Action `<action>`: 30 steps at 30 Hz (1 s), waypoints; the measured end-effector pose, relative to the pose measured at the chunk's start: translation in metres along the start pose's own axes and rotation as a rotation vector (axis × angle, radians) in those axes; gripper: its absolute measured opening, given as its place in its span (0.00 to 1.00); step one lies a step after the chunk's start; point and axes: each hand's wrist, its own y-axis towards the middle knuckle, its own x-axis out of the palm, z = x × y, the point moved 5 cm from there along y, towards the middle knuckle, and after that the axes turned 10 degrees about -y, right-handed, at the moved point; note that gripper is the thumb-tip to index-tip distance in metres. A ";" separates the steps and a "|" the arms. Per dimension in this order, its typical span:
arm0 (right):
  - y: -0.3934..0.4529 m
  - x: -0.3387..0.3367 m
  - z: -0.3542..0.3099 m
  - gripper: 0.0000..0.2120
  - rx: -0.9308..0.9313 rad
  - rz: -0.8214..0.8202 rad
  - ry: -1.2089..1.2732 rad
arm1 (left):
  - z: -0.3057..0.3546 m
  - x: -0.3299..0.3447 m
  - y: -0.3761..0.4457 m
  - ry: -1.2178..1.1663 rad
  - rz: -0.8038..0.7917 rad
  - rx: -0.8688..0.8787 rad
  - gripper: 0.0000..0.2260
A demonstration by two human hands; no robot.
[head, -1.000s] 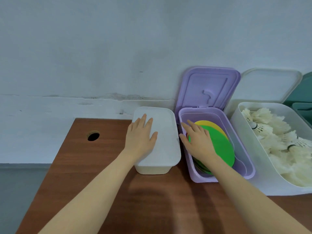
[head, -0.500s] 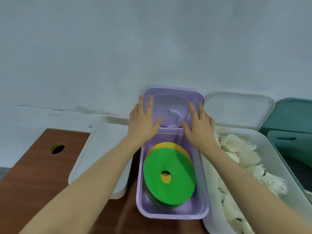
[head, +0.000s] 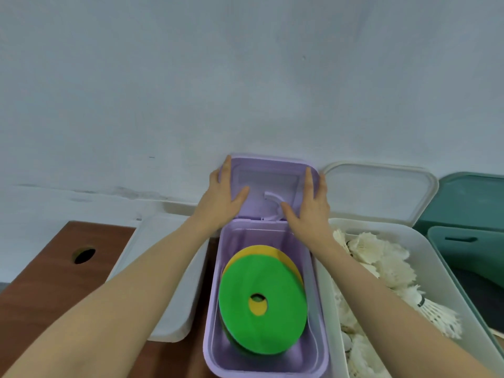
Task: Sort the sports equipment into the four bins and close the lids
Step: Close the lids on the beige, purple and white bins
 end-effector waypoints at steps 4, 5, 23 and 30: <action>-0.002 -0.012 -0.012 0.39 0.060 0.064 0.011 | 0.007 -0.011 -0.015 -0.103 0.101 0.064 0.30; -0.004 -0.015 -0.015 0.38 0.065 0.076 0.036 | 0.008 -0.014 -0.019 -0.121 0.125 0.083 0.29; -0.083 -0.105 -0.076 0.31 0.053 0.290 0.216 | 0.057 -0.095 -0.114 -0.321 0.279 0.230 0.18; -0.170 -0.096 -0.066 0.27 0.086 0.129 0.078 | 0.024 -0.064 -0.187 -0.217 0.026 0.170 0.22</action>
